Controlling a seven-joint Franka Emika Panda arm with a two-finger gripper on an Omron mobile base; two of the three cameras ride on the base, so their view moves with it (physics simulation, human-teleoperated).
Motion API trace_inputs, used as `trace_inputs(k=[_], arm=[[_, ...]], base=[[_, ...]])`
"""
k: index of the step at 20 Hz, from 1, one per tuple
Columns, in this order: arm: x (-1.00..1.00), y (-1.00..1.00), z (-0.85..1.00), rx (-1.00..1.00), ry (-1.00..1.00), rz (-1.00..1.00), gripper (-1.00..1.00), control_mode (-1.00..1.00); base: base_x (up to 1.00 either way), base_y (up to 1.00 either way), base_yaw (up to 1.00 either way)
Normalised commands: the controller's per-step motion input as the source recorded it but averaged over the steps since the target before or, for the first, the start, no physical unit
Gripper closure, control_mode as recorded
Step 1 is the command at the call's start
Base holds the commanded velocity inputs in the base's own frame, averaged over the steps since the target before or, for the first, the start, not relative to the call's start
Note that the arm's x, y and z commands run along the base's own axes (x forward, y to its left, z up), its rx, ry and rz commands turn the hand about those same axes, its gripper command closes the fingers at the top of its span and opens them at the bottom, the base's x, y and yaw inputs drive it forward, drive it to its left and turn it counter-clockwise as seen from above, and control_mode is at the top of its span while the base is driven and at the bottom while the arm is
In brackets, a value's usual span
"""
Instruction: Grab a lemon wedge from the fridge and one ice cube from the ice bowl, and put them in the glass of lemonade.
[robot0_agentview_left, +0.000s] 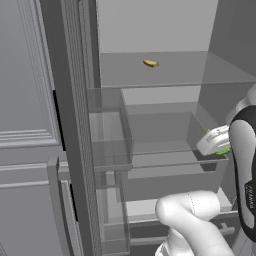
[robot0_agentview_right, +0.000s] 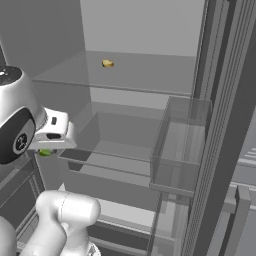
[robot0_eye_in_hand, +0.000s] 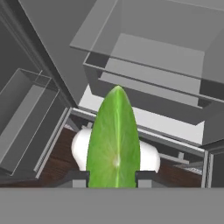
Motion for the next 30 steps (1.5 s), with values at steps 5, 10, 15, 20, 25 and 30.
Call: trace_inputs(k=[5, 10, 15, 20, 25, 30], arm=[[0.00, 0.00, 0.00, 0.00, 0.00, 0.00, 1.00, -1.00], [0.00, 0.00, 0.00, 0.00, 0.00, 0.00, 1.00, -1.00], [-0.23, 0.00, 0.00, 0.00, 0.00, 0.00, 1.00, 1.00], [0.00, 0.00, 0.00, 0.00, 0.00, 0.00, 1.00, 1.00], [0.00, 0.00, 0.00, 0.00, 0.00, 0.00, 1.00, 1.00], [0.00, 0.00, 0.00, 0.00, 0.00, 0.00, 1.00, 1.00]], base=[[0.00, 0.00, 0.00], [0.00, 0.00, 0.00], [-0.28, -0.02, 0.00], [-1.00, -0.32, -0.16], [-1.00, -0.14, -0.43], [-1.00, -0.24, -0.53]])
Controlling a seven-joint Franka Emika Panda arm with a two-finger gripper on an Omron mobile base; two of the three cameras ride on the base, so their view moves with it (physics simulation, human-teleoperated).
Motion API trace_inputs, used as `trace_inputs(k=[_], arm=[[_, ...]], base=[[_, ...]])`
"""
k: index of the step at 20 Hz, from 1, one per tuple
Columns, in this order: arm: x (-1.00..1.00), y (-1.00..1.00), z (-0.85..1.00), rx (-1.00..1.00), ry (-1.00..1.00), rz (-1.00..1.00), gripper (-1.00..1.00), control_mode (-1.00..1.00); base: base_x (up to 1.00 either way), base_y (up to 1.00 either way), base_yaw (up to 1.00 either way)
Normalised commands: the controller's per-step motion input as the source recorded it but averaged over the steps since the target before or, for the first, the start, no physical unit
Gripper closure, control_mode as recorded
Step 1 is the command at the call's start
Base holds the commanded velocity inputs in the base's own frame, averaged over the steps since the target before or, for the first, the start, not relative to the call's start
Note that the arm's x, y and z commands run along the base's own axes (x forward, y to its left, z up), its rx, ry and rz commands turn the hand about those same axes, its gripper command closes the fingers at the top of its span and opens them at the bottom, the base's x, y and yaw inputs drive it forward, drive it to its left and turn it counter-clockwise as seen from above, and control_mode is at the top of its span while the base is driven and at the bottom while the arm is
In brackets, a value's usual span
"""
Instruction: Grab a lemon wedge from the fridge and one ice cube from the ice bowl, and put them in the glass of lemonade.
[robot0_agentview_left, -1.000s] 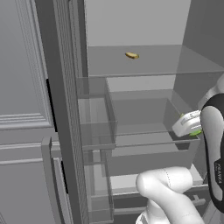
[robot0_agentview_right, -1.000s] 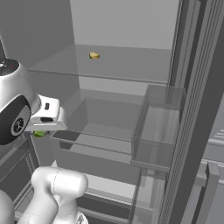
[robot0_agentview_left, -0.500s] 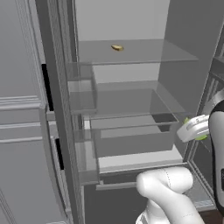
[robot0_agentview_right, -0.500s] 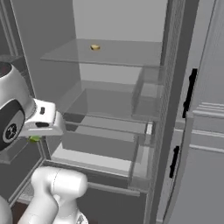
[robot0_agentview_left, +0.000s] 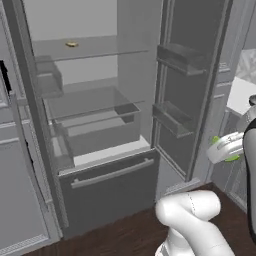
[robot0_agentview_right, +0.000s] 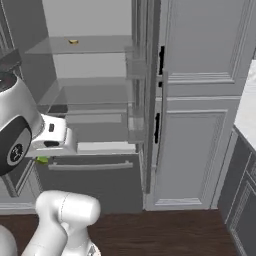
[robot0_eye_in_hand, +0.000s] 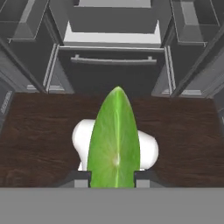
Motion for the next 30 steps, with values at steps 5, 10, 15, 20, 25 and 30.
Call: trace_inputs(k=[5, 10, 15, 20, 25, 30], arm=[[0.00, 0.00, 0.00, 0.00, 0.00, 0.00, 1.00, 1.00], [0.00, 0.00, 0.00, 0.00, 0.00, 0.00, 1.00, 1.00], [0.00, 0.00, 0.00, 0.00, 0.00, 0.00, 1.00, 1.00], [0.00, 0.00, 0.00, 0.00, 0.00, 0.00, 1.00, 1.00], [0.00, 0.00, 0.00, 0.00, 0.00, 0.00, 1.00, 1.00], [0.00, 0.00, 0.00, 0.00, 0.00, 0.00, 1.00, 1.00]], base=[[-0.93, -0.44, -0.52], [0.03, -0.99, -0.50], [0.85, -0.92, -0.03], [1.00, -0.36, 0.00], [1.00, 0.10, -0.20], [0.96, 0.33, -0.29]])
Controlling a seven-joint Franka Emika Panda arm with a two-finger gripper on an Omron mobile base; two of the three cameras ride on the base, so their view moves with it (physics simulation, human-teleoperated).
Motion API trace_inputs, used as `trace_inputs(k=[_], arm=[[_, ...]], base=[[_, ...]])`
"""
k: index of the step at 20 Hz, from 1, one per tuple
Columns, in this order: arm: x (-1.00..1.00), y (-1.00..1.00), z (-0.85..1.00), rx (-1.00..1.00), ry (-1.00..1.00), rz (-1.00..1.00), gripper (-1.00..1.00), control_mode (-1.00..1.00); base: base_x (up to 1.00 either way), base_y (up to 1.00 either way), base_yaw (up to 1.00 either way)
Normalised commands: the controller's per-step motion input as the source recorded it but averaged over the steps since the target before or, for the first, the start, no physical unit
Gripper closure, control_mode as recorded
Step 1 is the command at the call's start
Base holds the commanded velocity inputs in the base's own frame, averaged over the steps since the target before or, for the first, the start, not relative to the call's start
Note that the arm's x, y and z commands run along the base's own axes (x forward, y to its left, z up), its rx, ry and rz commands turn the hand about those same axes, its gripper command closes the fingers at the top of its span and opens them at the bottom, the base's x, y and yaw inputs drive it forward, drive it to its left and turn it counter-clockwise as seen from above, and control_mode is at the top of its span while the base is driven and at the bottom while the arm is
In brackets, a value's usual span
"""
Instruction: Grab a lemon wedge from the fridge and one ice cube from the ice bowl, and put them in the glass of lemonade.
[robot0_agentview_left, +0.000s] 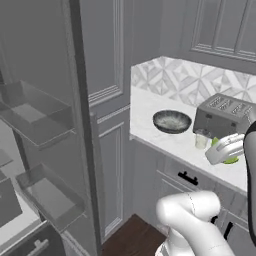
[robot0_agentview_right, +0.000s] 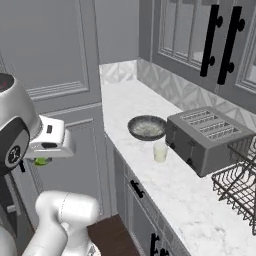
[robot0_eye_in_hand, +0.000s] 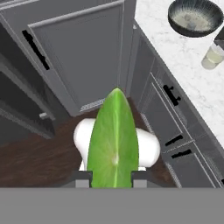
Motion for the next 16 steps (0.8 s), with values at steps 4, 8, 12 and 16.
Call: trace_inputs(k=[4, 8, 12, 16], arm=[[0.00, 0.00, 0.00, 0.00, 0.00, 0.00, 1.00, 1.00], [0.00, 0.00, 0.00, 0.00, 0.00, 0.00, 1.00, 1.00], [0.00, 0.00, 0.00, 0.00, 0.00, 0.00, 1.00, 1.00], [0.00, 0.00, 0.00, 0.00, 0.00, 0.00, 1.00, 1.00]], base=[[0.99, 0.04, -0.29], [0.49, -0.38, -0.41], [0.03, -0.70, -0.44], [0.18, -0.46, -0.29]])
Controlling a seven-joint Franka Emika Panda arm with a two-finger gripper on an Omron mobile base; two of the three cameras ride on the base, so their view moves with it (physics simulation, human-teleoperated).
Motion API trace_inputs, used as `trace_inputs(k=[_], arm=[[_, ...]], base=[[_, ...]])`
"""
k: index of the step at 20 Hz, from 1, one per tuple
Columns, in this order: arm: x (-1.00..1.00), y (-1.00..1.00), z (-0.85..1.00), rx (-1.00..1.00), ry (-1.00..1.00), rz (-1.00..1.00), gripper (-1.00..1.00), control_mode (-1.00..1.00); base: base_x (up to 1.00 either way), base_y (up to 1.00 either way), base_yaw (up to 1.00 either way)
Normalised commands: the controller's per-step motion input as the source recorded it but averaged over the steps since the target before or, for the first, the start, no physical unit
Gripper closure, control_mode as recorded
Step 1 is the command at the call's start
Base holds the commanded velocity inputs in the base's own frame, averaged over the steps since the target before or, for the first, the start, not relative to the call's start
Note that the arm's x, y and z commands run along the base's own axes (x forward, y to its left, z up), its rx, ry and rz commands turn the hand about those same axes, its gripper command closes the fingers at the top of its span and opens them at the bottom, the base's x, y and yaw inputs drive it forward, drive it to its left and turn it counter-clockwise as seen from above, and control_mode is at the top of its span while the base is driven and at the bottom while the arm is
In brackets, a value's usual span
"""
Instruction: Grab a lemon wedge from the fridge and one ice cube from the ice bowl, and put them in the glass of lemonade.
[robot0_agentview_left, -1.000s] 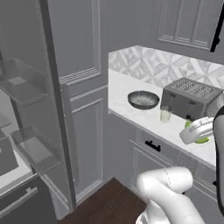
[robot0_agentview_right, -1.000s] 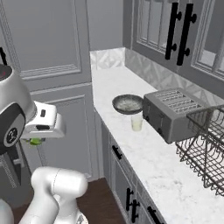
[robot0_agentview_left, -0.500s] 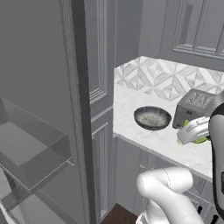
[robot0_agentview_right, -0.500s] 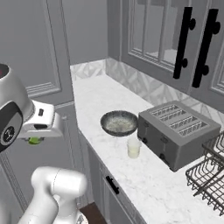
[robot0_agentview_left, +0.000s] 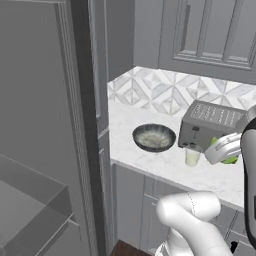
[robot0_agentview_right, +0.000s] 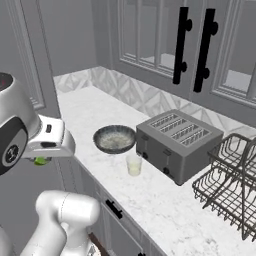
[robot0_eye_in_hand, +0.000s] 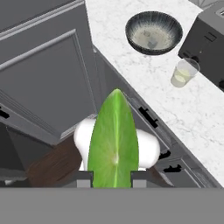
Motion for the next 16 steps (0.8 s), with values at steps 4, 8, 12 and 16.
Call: trace_inputs(k=[4, 8, 12, 16], arm=[[0.00, 0.00, 0.00, 0.00, 0.00, 0.00, 1.00, 1.00], [0.00, 0.00, 0.00, 0.00, 0.00, 0.00, 1.00, 1.00], [0.00, 0.00, 0.00, 0.00, 0.00, 0.00, 1.00, 1.00], [0.00, 0.00, 0.00, 0.00, 0.00, 0.00, 1.00, 1.00]], base=[[0.63, -0.45, -0.08], [0.49, -0.91, -0.14], [0.20, -0.89, -0.23], [0.03, -0.82, -0.48]])
